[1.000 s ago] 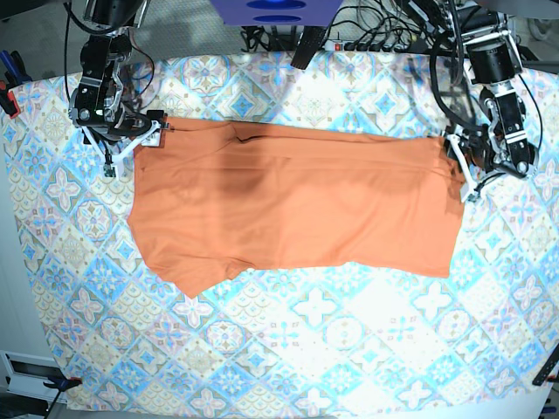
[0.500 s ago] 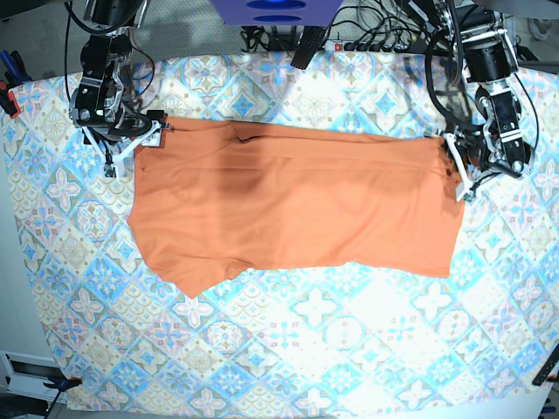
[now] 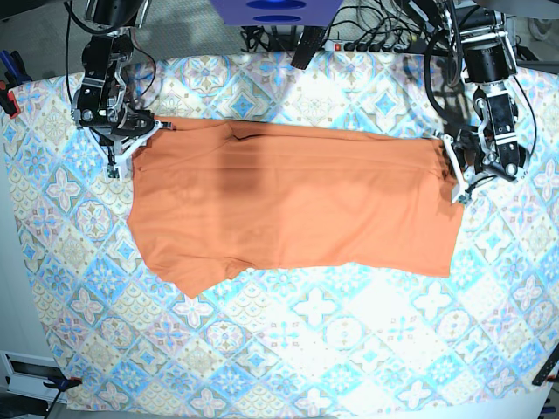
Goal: Fold the T-shirt properly
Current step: 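Grasp the folded edge again with both grippers, then drag the folded shirt toward the robot base with both grippers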
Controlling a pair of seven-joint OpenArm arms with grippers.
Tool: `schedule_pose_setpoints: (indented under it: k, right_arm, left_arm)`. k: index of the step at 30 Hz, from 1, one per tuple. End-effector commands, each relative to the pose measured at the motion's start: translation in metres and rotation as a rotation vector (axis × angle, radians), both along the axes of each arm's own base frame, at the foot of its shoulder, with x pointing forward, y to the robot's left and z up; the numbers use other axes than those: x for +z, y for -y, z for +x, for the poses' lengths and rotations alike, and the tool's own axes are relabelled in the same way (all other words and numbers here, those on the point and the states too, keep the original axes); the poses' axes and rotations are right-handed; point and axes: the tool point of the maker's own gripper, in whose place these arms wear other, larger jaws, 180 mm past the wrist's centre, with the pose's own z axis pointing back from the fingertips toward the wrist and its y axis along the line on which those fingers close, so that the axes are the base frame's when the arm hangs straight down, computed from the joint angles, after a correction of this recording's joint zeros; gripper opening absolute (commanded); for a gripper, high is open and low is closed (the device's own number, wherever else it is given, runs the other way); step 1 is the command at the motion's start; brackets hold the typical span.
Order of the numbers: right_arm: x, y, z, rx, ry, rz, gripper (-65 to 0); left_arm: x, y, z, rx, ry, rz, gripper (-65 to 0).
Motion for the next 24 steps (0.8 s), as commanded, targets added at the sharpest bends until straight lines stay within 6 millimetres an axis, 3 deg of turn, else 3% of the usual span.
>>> schedule_pose_setpoints:
  k: [1, 4, 7, 12, 15, 20, 24]
  right_arm:
    - [0.000, 0.002, -0.005, 0.003, -0.033, -0.005, -56.4]
    - [-0.002, 0.002, -0.011, 0.003, -0.067, -0.005, -61.3]
    - [-0.003, 0.002, -0.013, 0.003, -0.076, -0.005, -61.8]
    - [-0.001, 0.002, -0.032, 0.010, -0.122, -0.017, -61.9]
    - [0.008, 0.003, -0.037, 0.021, -0.105, -0.033, -61.9]
    - [0.016, 0.003, -0.052, 0.034, -0.103, -0.053, -61.9]
    - [0.013, 0.004, -0.066, 0.032, -0.150, -0.053, -61.9]
  left_arm:
    - [-0.007, 0.019, -0.001, 0.001, 0.031, -0.079, -62.0]
    - [-0.010, 0.027, -0.010, 0.015, 0.028, -0.136, -62.8]
    - [-0.013, 0.035, -0.018, 0.034, 0.040, -0.194, -62.8]
    - [-0.017, 0.029, -0.039, 0.055, 0.026, -0.222, -62.8]
    - [-0.008, 0.023, -0.044, 0.039, 0.045, -0.216, -62.8]
    - [0.018, 0.038, -0.049, -0.031, 0.119, -0.225, -62.8]
    - [0.016, 0.041, -0.070, -0.045, 0.090, -0.218, -62.8]
